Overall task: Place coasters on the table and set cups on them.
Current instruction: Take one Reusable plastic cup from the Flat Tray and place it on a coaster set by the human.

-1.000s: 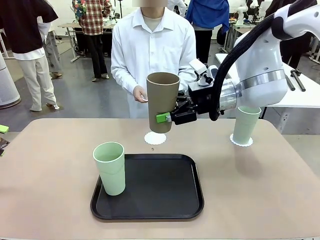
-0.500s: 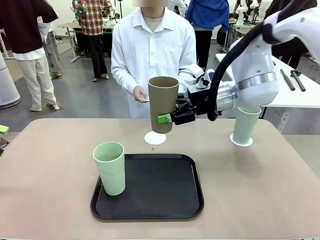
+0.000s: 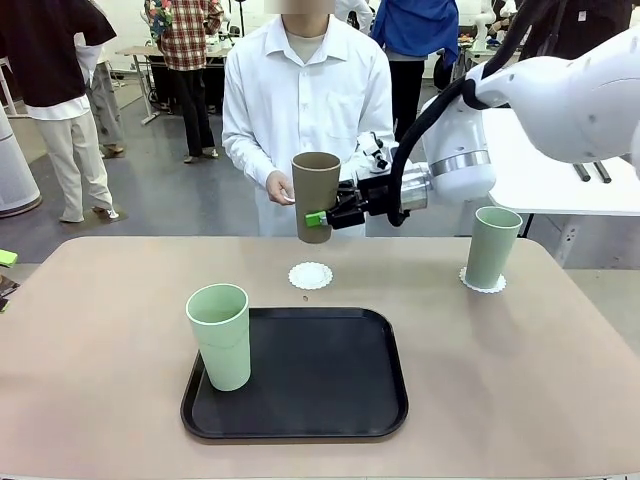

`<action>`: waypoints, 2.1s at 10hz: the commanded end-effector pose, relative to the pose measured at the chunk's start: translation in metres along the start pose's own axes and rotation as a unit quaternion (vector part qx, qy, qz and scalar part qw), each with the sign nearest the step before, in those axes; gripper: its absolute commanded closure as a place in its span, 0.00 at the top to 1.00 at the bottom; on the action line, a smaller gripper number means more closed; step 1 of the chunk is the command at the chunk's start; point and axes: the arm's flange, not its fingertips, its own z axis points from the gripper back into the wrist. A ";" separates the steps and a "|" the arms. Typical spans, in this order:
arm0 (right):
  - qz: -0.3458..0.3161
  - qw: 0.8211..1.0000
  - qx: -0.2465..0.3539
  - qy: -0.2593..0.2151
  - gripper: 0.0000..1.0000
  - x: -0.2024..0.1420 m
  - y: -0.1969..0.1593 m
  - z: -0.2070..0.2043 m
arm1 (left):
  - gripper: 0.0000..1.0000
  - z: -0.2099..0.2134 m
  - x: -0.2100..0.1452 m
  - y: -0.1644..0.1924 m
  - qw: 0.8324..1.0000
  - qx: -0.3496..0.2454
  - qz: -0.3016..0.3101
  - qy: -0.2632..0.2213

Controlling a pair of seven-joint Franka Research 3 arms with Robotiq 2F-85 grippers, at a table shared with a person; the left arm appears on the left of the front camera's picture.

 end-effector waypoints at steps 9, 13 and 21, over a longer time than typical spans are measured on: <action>-0.020 1.000 -0.011 -0.004 0.82 0.001 -0.024 -0.001 | 1.00 0.001 0.000 -0.001 1.000 -0.006 0.000 -0.004; 0.033 0.997 0.068 -0.019 0.82 -0.029 -0.034 -0.013 | 1.00 0.001 0.000 -0.001 1.000 -0.006 0.000 -0.004; 0.023 0.991 0.126 0.030 0.82 -0.064 -0.054 -0.035 | 1.00 0.001 0.000 -0.001 1.000 -0.006 0.000 -0.004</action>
